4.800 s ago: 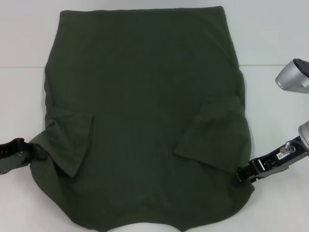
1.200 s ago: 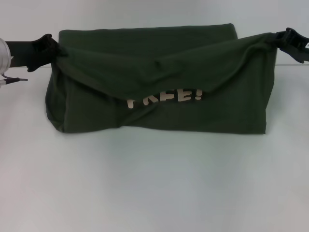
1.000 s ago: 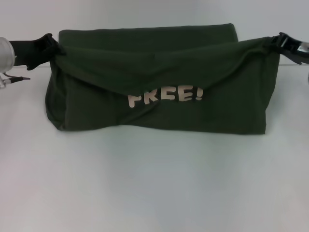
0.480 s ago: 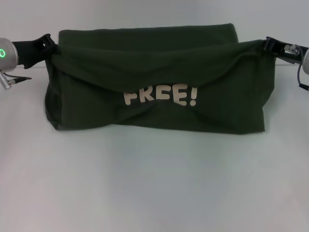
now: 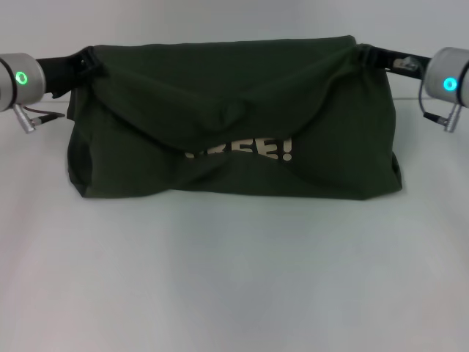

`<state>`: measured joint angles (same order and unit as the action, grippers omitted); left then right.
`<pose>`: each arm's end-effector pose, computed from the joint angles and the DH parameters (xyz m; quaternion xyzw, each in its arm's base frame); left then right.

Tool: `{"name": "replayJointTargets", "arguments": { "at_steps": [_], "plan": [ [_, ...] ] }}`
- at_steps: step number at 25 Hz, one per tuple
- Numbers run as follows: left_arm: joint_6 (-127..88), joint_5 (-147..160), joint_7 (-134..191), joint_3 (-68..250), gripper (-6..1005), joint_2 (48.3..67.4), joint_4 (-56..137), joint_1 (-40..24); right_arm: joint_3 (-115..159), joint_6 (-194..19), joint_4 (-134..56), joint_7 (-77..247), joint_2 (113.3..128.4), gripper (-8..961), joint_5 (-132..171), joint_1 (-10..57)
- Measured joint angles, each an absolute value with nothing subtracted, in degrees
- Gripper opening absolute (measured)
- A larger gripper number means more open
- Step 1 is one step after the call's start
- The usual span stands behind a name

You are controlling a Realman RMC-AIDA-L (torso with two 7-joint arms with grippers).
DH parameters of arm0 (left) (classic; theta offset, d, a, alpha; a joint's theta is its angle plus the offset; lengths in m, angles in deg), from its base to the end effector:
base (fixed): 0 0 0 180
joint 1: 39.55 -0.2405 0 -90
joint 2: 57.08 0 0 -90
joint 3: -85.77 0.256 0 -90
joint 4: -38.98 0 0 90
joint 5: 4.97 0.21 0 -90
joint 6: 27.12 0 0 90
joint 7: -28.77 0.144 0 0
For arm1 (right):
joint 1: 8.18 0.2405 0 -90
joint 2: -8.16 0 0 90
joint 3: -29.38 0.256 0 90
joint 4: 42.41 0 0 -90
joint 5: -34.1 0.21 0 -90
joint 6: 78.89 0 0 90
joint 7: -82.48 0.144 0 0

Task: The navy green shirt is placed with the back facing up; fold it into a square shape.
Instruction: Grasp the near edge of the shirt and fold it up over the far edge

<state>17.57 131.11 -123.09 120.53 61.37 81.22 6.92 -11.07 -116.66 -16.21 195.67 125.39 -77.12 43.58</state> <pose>-0.2473 0.4733 0.0625 -0.6425 -0.6155 -0.2598 0.3754 0.2107 0.4883 0.0139 -0.7630 0.4652 0.2553 0.3691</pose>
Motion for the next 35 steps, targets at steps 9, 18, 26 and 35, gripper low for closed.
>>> {"name": "replayJointTargets", "arguments": {
  "at_steps": [9, 18, 26, 35],
  "plan": [
    [13.5, 131.5, -123.4, 122.9, 21, 62.45, 80.2, 6.9, -17.5, -109.1, -18.7, 194.6, 125.86, 42, -77.2, 46.5],
    [13.2, 131.5, -122.9, 129.2, 26, 62.15, 79.4, 8.0, -19.3, -107.6, -19.7, 196.0, 125.36, 45, -77.4, 47.3],
    [12.3, 131.3, -122.8, 129.3, 185, 63.15, 79.9, 7.0, -23.9, -108.5, -20.0, 203.9, 122.87, 197, -80.2, 47.0],
    [18.3, 127.2, -123.5, 128.1, 525, 63.66, 85.8, 1.9, -22.5, -122.3, -14.9, 211.2, 119.15, 427, -80.1, 43.5]
  ]
}}
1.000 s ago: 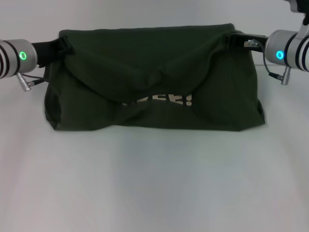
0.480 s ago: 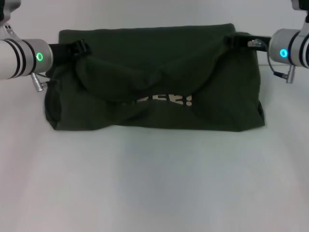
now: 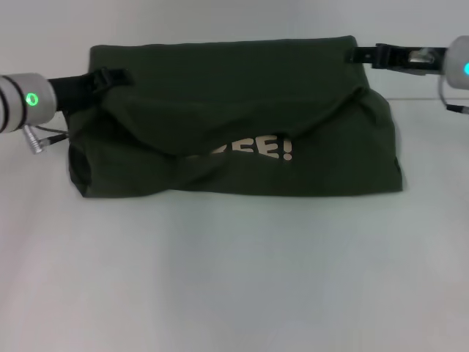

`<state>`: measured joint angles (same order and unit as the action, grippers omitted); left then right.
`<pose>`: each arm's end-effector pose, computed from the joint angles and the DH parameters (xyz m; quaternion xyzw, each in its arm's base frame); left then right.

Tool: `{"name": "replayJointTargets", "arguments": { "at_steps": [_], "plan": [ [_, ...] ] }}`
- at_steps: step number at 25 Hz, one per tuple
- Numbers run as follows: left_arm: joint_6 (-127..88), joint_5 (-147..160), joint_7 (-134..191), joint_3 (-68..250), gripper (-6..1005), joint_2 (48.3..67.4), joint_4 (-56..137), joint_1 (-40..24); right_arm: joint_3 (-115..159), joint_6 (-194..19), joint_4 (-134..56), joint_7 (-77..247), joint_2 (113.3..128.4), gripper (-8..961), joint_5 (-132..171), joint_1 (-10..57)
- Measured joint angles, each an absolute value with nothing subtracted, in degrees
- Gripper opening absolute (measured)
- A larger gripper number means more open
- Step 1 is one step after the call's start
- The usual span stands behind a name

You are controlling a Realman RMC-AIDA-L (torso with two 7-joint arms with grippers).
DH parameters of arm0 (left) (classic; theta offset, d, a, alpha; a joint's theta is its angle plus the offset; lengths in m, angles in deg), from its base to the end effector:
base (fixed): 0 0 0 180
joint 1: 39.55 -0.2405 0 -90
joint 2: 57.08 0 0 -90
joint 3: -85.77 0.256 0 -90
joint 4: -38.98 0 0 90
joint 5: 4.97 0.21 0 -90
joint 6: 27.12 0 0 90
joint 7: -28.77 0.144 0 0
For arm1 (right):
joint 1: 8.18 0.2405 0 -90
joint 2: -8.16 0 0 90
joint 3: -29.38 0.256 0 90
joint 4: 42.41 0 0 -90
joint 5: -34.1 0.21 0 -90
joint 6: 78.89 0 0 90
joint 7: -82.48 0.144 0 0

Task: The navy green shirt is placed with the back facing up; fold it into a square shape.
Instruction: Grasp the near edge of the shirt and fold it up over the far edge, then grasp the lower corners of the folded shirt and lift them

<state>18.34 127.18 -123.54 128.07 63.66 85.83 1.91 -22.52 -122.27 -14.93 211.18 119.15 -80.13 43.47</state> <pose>-0.2482 0.4558 0.0455 -0.6584 -0.6103 -0.2522 0.3612 0.2090 0.4924 0.0387 -0.7788 0.4876 0.2116 0.3331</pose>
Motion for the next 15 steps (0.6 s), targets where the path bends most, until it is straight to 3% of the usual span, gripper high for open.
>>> {"name": "replayJointTargets", "arguments": {
  "at_steps": [2, 4, 6, 8, 15],
  "plan": [
    [22.5, 124.4, -123.5, 127.5, 577, 63.08, 87.3, 0.2, -20.1, -128.7, -10.2, 212.1, 119.30, 471, -79.6, 40.4],
    [27.3, 120.8, -123.4, 126.3, 628, 60.75, 86.4, -1.0, -17.1, -135.8, -6.4, 212.0, 119.74, 515, -78.2, 37.4],
    [30.6, 118.6, -123.4, 125.7, 680, 58.03, 83.6, -1.4, -14.8, -142.5, -4.1, 211.5, 119.98, 758, -76.2, 34.6],
    [32.4, 117.3, -123.2, 125.6, 709, 56.64, 81.7, -1.9, -13.2, -149.4, -3.5, 210.4, 120.03, 776, -73.3, 31.7],
    [37.1, 107.7, -101.4, 124.0, 724, 59.50, 83.4, -7.7, -8.9, -161.4, -4.4, 205.3, 121.25, 810, -67.2, 22.5]
  ]
}}
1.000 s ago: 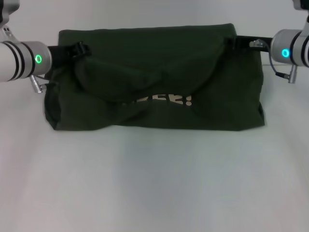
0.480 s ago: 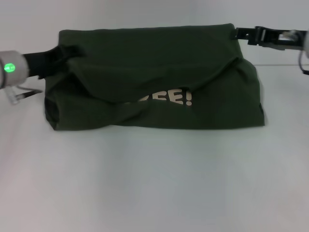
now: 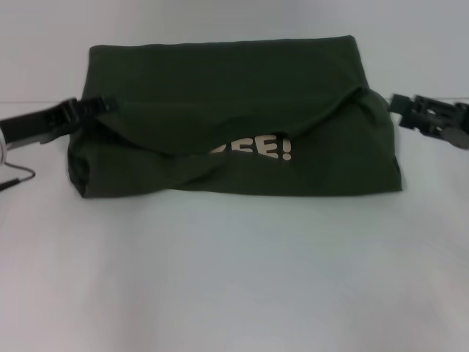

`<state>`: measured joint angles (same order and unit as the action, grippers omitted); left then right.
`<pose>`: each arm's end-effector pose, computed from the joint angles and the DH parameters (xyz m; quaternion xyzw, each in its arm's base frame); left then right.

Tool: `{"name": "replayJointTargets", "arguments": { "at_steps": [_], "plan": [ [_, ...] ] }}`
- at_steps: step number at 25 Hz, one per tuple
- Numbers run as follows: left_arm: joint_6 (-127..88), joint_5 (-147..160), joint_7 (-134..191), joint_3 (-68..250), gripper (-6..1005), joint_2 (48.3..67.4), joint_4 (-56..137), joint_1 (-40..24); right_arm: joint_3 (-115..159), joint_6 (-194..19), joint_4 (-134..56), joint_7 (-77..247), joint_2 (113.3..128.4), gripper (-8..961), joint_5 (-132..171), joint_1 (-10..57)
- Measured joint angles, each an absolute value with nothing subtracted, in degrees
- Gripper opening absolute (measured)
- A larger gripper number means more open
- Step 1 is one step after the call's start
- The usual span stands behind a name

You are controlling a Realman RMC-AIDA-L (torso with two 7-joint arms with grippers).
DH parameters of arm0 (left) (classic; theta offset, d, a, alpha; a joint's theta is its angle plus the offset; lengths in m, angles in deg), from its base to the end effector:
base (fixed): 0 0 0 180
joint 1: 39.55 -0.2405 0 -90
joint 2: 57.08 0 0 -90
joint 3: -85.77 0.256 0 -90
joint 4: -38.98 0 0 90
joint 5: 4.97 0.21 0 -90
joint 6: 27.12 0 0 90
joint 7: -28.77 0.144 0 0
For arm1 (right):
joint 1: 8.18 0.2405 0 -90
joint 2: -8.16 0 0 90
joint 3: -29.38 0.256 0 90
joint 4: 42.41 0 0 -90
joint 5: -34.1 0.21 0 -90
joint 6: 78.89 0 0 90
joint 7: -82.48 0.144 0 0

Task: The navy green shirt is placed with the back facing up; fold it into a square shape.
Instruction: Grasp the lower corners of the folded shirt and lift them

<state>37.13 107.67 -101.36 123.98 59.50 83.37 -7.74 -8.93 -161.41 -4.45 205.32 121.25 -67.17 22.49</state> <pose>-0.2872 0.4016 0.0659 -0.7136 -0.5698 -0.3027 0.2729 0.2674 0.3719 0.0685 -0.7565 0.5241 0.3670 0.1354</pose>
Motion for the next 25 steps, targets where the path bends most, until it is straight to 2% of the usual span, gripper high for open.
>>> {"name": "replayJointTargets", "arguments": {
  "at_steps": [3, 8, 11, 21, 25],
  "plan": [
    [38.2, 106.9, -96.6, 123.6, 724, 59.19, 82.2, -9.1, -8.1, -161.9, -4.8, 205.0, 121.38, 809, -66.6, 20.7],
    [38.6, 107.3, -96.3, 124.0, 720, 57.44, 78.2, -10.0, -7.8, -162.1, -6.2, 204.8, 121.10, 807, -66.6, 20.6],
    [37.8, 108.8, -96.2, 124.5, 720, 57.28, 76.8, -9.9, -7.8, -162.2, -6.2, 204.7, 121.15, 803, -66.6, 21.1],
    [29.3, 112.1, -93.1, 124.8, 720, 60.30, 75.6, -9.4, -7.3, -162.3, -6.2, 205.0, 121.50, 790, -66.5, 21.4],
    [27.4, 112.8, -92.6, 125.3, 720, 60.62, 74.0, -8.7, -6.9, -162.3, -6.9, 204.9, 121.57, 785, -66.5, 21.3]
  ]
}}
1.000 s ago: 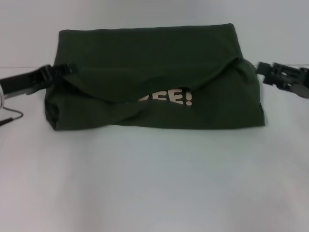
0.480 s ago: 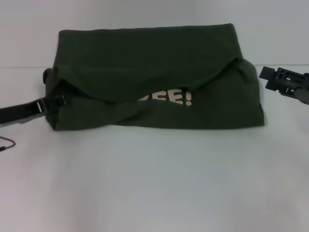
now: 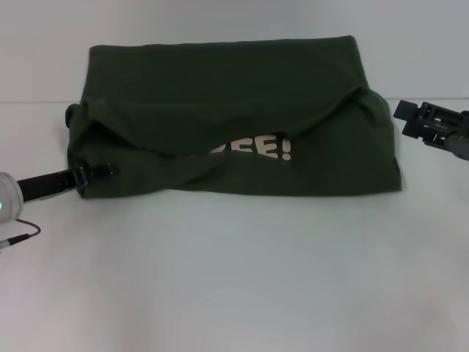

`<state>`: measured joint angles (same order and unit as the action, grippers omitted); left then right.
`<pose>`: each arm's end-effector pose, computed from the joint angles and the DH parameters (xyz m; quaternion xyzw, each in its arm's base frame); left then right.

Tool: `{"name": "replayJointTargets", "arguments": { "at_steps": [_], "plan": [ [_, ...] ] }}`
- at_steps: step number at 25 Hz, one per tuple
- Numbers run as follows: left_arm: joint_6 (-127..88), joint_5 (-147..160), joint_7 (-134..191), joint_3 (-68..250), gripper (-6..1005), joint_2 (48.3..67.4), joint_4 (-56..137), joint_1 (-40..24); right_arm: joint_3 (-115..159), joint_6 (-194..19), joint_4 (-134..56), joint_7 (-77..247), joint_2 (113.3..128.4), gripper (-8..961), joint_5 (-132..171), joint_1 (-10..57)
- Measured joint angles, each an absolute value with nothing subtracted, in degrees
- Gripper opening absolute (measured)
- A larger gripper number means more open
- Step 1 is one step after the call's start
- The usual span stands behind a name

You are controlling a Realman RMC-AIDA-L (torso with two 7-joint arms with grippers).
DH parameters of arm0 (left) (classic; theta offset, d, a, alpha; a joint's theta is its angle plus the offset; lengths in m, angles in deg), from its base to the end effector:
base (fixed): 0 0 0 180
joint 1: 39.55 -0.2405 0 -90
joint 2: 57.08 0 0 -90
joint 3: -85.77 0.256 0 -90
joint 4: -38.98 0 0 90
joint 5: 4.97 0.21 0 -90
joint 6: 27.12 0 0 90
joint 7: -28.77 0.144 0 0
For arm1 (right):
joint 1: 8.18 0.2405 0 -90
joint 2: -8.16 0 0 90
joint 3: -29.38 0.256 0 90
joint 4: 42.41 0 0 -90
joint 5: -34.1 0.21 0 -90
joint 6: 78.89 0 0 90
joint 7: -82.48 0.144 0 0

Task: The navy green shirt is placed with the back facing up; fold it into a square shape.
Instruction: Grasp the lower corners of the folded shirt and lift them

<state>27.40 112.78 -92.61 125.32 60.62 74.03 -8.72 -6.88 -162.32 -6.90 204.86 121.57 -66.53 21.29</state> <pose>-0.3315 0.3829 0.0213 -0.7189 -0.5827 -0.2133 0.3133 0.2782 0.3622 0.0646 -0.7351 0.5429 0.3851 0.1285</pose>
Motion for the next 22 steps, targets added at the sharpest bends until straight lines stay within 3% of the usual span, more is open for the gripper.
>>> {"name": "replayJointTargets", "arguments": {
  "at_steps": [13, 22],
  "plan": [
    [25.8, 113.9, -93.8, 126.9, 717, 61.31, 73.8, -8.8, -5.0, -163.2, -7.5, 204.7, 121.55, 769, -66.5, 20.7],
    [26.4, 113.9, -94.0, 126.9, 436, 61.49, 74.9, -9.3, -4.9, -163.3, -7.5, 205.0, 121.54, 757, -66.9, 21.0]
  ]
}}
